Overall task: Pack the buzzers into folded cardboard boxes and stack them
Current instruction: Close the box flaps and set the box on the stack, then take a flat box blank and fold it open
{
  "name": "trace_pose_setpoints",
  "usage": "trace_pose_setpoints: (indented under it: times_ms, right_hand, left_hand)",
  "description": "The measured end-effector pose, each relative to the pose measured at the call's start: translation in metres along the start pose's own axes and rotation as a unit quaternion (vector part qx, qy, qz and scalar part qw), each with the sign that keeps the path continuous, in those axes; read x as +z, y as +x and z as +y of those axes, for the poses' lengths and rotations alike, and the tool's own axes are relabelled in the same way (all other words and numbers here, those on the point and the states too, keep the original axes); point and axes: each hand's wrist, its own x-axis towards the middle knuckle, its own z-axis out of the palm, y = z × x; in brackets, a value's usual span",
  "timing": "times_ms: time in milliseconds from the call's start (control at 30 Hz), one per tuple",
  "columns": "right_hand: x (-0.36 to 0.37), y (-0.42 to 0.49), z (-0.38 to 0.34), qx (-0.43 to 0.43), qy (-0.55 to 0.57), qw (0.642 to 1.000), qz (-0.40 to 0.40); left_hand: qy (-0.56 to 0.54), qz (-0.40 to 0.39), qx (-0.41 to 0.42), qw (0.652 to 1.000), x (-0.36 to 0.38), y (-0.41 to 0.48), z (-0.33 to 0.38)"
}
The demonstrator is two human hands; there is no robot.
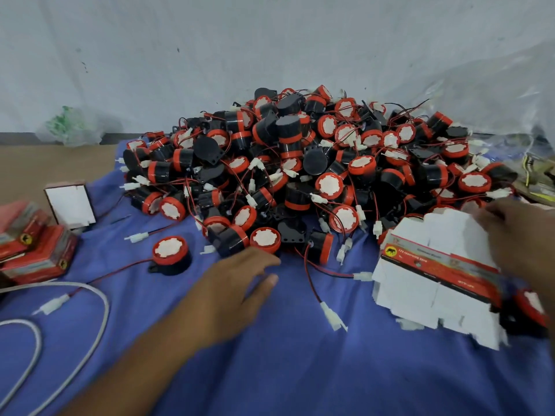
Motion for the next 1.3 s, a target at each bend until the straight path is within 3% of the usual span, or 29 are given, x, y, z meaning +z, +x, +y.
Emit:
trace_pose_setpoints:
  times_ms: [100,200,267,367,467,533,633,700,800,867,933,1000,1100,1233,1300]
  right_hand:
    - [0.008,-0.008,-0.018,-0.028,-0.040,0.999,0.004]
    - [0.008,-0.011,-0.019,-0.161,-0.056,0.978,0.119]
    - [0.006,-0.007,-0.024,-0.139,0.012,0.982,0.124]
    - [0.007,0.000,-0.017,-0.035,0.079,0.988,0.126]
    - [0.000,0.001,-0.017,0.027,0.215,0.962,0.163]
    - [-0.003,-0.011,-0.039,0.046,0.295,0.939,0.172]
    - [0.011,-0.048,-0.091,-0.006,0.385,0.918,0.096]
    - [0.032,-0.072,-0.113,-0.049,0.380,0.924,0.014]
    - [0.053,-0.099,-0.134,-0.104,0.323,0.938,-0.071]
    - [0.058,-0.110,-0.139,-0.197,0.227,0.953,-0.030]
    - [0.063,-0.122,-0.145,-0.306,0.162,0.938,-0.012]
    - [0.067,-0.137,-0.155,-0.332,0.172,0.923,-0.095]
    - [0.073,-0.148,-0.165,-0.284,0.243,0.911,-0.173]
    - [0.068,-0.145,-0.169,-0.278,0.310,0.899,-0.136]
    - [0.067,-0.145,-0.168,-0.302,0.297,0.900,-0.103]
  left_hand:
    - [0.004,-0.088,-0.007,0.996,0.013,-0.004,0.001]
    - [0.008,-0.103,-0.011,0.995,0.015,-0.005,-0.002]
    - [0.004,-0.100,-0.017,0.995,0.015,-0.005,-0.003]
    - [-0.018,-0.079,-0.030,0.996,0.013,-0.005,-0.005]
    - [-0.081,-0.050,-0.051,0.994,0.014,-0.006,-0.002]
    - [-0.195,-0.032,-0.088,0.976,0.014,-0.005,0.004]
    - [-0.444,-0.004,-0.123,0.888,0.013,0.001,0.013]
    - [-0.515,0.019,-0.138,0.846,0.011,0.002,0.017]
    - [-0.498,0.091,-0.222,0.833,0.012,0.004,0.014]
    - [-0.502,0.125,-0.250,0.818,0.014,0.005,0.010]
    - [-0.520,0.152,-0.249,0.803,0.012,0.006,0.011]
    - [-0.560,0.140,-0.217,0.787,0.011,0.006,0.015]
    - [-0.561,0.100,-0.155,0.807,0.010,0.003,0.020]
    - [-0.442,0.128,-0.098,0.883,0.007,0.000,0.030]
    - [-0.395,0.158,-0.083,0.901,0.008,-0.001,0.033]
